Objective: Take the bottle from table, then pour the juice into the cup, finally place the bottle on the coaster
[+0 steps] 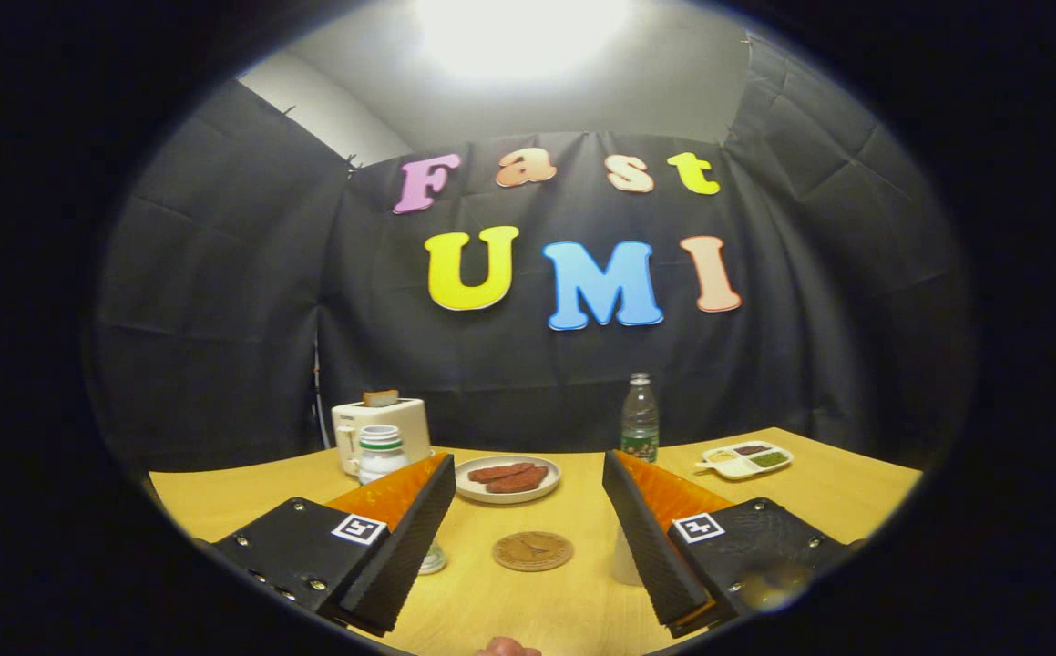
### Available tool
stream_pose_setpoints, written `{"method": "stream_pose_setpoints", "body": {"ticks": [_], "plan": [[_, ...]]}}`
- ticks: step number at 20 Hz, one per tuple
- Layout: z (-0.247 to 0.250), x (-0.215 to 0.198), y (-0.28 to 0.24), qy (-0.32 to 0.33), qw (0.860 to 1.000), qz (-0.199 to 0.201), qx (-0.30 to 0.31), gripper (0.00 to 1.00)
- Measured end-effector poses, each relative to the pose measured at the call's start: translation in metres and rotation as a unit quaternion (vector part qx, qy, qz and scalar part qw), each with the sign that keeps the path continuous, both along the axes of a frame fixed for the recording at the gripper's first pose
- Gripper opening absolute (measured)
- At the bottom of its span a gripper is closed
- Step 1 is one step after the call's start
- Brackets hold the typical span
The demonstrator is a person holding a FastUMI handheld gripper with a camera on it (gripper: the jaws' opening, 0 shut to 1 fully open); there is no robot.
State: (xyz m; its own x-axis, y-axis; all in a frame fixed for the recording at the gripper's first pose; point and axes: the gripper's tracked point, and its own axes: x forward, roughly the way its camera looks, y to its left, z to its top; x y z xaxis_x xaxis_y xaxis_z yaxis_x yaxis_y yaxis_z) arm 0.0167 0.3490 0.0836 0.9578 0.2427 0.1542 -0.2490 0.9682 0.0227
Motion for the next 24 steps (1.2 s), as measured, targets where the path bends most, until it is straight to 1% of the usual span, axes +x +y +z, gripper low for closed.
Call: {"method": "stream_pose_setpoints", "body": {"ticks": [5, 12, 15, 21, 24], "plan": [[-0.010, -0.001, 0.044, 0.005, 0.998, 0.056, 0.001, 0.99], [-0.036, 0.025, 0.087, 0.022, 0.995, 0.093, -0.028, 0.99], [-0.046, 0.038, 0.101, 0.031, 0.994, 0.101, -0.043, 0.98], [-0.064, 0.062, 0.122, 0.051, 0.993, 0.092, -0.056, 0.99], [-0.074, 0.068, 0.137, 0.062, 0.991, 0.107, -0.052, 0.99]]}}
